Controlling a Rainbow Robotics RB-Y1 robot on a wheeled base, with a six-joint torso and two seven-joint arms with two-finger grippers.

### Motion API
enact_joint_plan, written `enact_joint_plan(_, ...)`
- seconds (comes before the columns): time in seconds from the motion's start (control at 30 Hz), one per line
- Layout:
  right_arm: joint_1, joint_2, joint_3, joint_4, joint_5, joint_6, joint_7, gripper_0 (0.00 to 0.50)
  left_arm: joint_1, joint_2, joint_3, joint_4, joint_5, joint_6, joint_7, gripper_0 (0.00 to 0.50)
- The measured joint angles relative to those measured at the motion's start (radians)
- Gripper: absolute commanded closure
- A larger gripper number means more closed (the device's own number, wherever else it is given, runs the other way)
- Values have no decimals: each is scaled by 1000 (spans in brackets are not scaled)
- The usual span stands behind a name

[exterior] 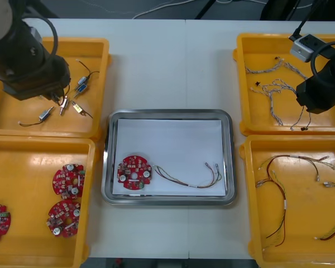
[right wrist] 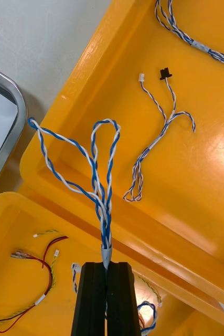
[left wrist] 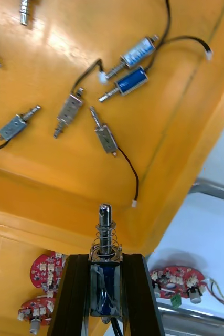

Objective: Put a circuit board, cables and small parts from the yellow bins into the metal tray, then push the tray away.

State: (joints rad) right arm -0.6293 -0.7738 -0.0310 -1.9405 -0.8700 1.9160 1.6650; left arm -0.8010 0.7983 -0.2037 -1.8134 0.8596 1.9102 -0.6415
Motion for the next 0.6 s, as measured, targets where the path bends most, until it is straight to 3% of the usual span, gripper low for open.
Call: enact_joint_plan(0.6,0,1,0,0,0,0,0,500,-135,-214,-319,-11,-106,-4,117,500)
